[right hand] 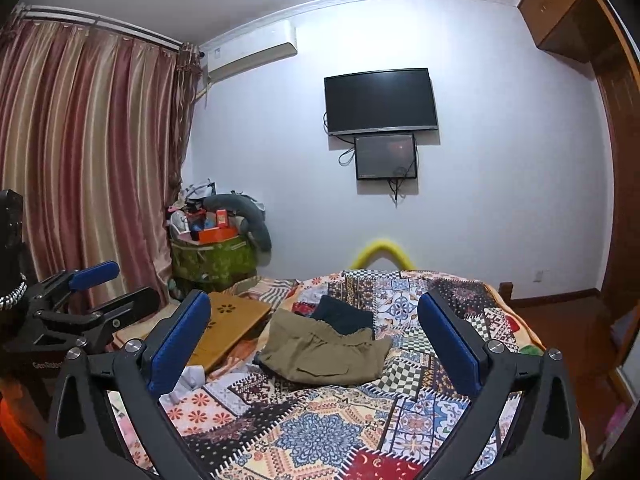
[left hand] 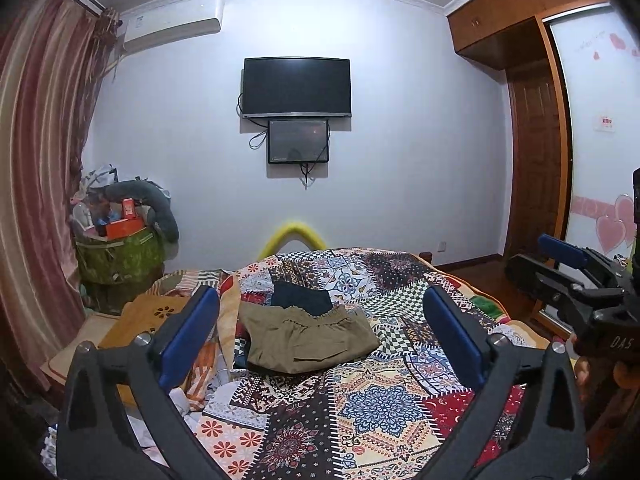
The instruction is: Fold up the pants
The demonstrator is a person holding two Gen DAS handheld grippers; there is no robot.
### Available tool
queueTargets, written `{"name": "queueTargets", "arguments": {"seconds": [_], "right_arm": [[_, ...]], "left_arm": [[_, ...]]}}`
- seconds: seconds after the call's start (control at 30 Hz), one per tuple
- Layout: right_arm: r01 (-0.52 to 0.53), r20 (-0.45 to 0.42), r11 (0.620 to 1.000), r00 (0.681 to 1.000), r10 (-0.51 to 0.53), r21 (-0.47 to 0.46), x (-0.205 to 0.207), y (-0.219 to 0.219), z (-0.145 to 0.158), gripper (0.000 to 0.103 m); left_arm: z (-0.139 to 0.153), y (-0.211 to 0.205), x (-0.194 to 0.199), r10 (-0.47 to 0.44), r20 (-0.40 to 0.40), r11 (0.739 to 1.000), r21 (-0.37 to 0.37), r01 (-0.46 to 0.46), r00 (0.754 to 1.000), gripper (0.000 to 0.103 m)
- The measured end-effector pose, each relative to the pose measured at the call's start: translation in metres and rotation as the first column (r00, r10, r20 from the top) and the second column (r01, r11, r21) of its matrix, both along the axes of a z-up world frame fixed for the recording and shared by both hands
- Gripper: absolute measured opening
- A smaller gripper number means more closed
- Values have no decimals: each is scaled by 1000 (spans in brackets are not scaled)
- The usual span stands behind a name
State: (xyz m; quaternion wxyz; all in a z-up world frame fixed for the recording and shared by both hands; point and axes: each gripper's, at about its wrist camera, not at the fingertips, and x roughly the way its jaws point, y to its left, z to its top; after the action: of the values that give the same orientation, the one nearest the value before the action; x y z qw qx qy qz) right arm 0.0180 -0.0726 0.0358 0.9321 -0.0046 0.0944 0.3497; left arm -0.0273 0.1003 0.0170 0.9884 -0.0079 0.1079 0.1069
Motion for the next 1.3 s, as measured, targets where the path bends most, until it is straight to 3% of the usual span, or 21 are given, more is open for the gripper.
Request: {"name": "queueTargets", "arguments": {"seconds": [0.37, 1.3], "right_arm": [[9, -30, 1000, 999, -10, -26, 1, -1, -13, 103], [18, -32, 999, 999, -19, -30, -4, -2, -9, 103]], "left_arm": [[-5, 7, 3, 8, -9, 1000, -17, -8, 1000, 103], [-9, 16, 10, 6, -21, 999, -46, -7, 1000, 103]]}}
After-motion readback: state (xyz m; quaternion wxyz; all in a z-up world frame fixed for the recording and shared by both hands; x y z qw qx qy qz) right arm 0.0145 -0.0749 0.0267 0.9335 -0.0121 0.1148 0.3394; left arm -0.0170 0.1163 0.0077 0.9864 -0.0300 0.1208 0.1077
